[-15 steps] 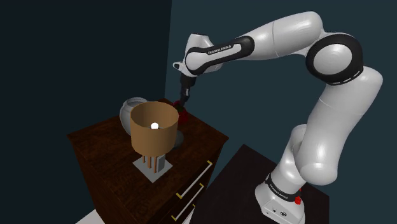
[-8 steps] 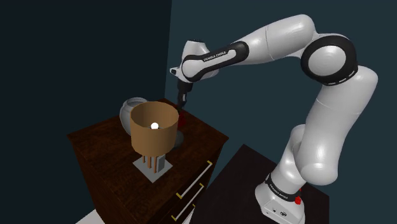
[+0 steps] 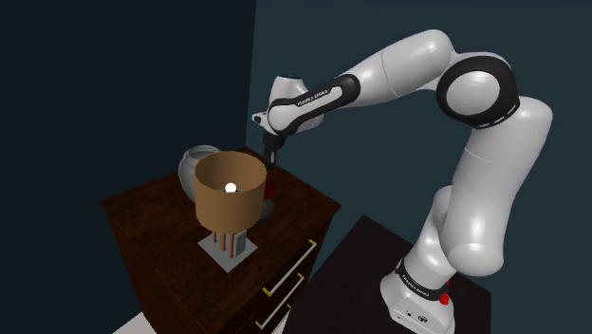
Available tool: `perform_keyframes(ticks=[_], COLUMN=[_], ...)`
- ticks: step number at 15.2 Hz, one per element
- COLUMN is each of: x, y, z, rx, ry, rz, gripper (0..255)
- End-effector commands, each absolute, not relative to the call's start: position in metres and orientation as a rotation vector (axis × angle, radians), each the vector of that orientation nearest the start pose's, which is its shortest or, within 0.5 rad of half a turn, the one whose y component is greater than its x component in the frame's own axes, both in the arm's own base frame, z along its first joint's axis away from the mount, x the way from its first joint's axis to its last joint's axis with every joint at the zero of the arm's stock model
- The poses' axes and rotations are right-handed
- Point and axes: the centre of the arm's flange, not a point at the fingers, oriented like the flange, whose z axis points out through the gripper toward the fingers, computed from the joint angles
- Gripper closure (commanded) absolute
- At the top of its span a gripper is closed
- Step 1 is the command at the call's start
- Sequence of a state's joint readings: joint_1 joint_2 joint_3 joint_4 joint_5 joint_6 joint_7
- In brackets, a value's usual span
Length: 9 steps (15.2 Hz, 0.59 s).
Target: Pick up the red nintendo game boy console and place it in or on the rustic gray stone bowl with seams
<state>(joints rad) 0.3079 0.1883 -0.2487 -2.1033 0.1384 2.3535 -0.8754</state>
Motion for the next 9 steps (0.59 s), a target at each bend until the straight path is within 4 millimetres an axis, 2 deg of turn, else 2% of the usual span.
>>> perform_keyframes(ticks=[1, 8, 9], x=[0.577, 0.577, 0.577], y=[0.038, 0.038, 0.038], z=[0.328, 0.291, 0.291], rx=[-2.841, -2.841, -2.841], ry=[-1.279, -1.279, -1.279], rz=[-0.135, -0.135, -0.135], gripper=[255, 255, 255])
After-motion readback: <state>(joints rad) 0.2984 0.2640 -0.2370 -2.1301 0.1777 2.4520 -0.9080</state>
